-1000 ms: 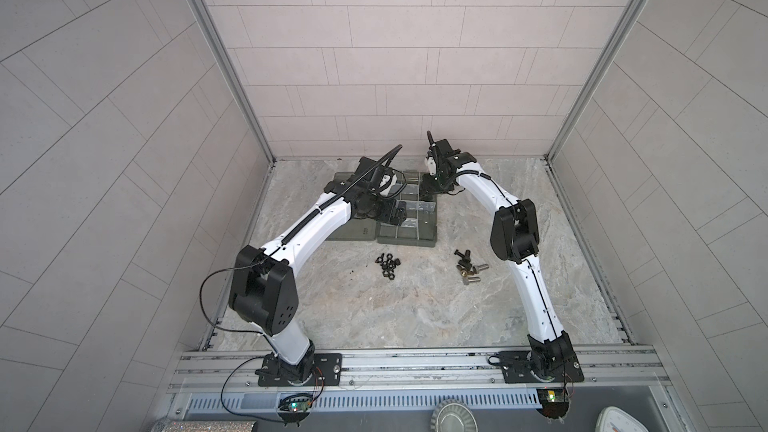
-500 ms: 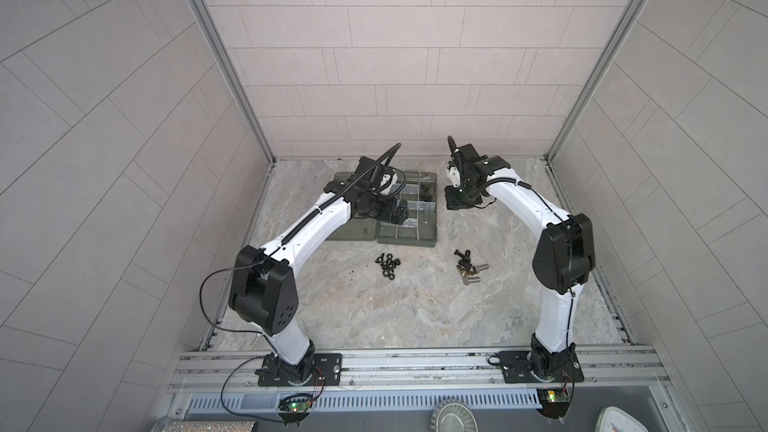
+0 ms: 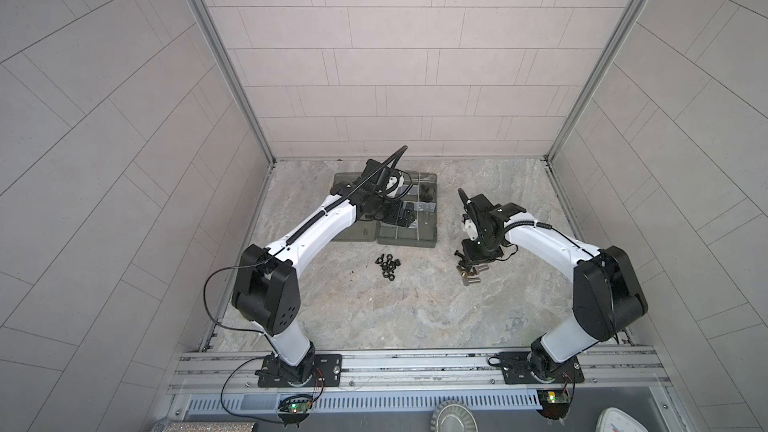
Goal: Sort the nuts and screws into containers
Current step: 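Return the right gripper over the remaining bolts and wing nut, then lower the right gripper and close on the brass wing nut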
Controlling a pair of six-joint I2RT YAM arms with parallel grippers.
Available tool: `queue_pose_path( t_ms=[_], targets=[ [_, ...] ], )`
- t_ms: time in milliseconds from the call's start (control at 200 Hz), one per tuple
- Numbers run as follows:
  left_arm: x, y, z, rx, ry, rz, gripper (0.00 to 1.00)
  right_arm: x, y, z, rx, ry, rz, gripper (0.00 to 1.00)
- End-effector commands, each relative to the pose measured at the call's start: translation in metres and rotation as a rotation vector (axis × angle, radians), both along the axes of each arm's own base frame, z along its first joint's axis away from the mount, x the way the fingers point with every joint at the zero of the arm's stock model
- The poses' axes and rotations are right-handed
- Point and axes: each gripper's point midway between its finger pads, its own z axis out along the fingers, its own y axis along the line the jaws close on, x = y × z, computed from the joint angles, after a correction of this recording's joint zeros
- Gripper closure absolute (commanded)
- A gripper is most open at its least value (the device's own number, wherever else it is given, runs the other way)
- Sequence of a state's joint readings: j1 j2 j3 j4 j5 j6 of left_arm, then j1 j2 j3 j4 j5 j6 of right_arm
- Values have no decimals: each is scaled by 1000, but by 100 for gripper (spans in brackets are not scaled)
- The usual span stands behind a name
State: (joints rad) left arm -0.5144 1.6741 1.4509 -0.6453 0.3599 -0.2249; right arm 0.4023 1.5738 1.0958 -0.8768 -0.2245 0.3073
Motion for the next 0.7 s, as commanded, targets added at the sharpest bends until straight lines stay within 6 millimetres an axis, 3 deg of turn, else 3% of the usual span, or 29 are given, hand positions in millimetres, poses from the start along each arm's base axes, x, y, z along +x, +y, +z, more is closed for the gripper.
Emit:
queue_pose_path(
  t_ms=[0, 355, 696],
  targets=[
    [0, -5, 4, -2, -15, 4, 0, -3, 4, 0, 9, -22, 9, 70],
    [-4, 0, 2, 19, -25, 26, 0, -19, 3, -35, 3, 58, 30, 69],
    [-2, 2, 2, 37, -38, 10, 0, -4, 12, -47, 12, 50, 19, 69]
  ],
)
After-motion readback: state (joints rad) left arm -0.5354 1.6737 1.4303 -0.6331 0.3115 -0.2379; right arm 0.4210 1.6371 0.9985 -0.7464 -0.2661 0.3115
